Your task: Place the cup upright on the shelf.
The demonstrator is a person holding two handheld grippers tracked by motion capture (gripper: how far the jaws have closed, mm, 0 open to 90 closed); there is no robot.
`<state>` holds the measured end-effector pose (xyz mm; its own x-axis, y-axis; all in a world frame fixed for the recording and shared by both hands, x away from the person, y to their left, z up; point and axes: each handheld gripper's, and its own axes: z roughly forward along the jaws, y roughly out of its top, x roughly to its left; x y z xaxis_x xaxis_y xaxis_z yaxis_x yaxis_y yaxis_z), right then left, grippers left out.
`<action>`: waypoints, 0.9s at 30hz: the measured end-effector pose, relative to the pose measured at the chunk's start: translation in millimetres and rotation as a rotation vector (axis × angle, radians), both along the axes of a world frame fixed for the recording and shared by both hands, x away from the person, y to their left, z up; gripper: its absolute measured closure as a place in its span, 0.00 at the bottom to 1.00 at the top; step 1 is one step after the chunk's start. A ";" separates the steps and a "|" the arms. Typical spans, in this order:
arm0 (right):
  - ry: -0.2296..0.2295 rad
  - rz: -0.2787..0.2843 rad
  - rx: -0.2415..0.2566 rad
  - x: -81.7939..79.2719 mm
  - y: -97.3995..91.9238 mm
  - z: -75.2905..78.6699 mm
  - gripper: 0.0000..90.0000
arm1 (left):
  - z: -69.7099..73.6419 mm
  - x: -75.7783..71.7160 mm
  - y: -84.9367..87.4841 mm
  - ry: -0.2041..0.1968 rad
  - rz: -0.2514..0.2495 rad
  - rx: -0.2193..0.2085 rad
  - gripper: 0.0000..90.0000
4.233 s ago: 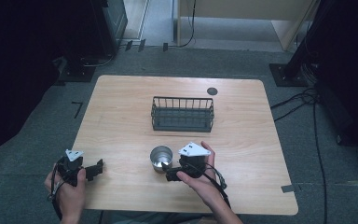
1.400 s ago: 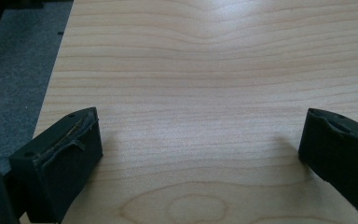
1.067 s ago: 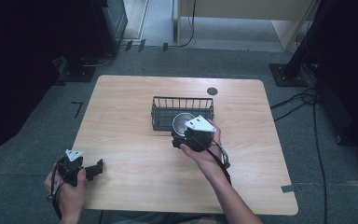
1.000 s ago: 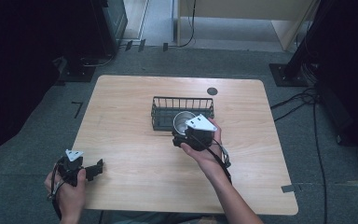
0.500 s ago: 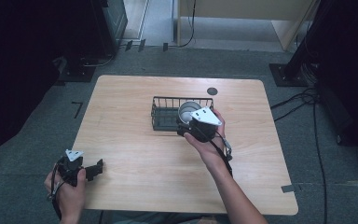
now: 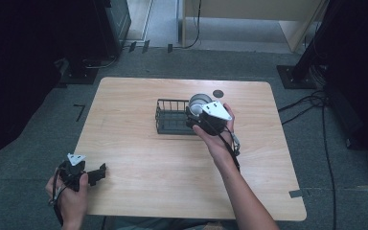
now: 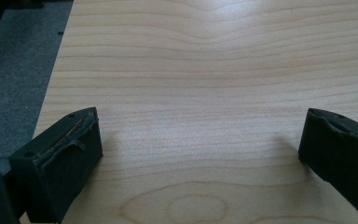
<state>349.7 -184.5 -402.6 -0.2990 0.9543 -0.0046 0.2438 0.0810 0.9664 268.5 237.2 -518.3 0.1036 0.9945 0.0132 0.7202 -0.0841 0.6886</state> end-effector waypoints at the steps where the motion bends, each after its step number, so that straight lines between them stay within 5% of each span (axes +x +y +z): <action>1: -0.005 -0.008 -0.003 5.0 -1.6 -0.8 0.20 | 0.0 -0.1 0.0 0.001 -0.001 -0.001 0.00; 12: 0.033 -0.041 0.008 29.3 -8.9 -13.2 0.20 | 0.0 -0.1 0.0 0.002 -0.001 -0.001 0.00; 27: 0.149 -0.063 0.007 52.1 -8.7 -34.1 0.20 | 0.0 0.0 0.0 0.002 -0.001 -0.001 0.00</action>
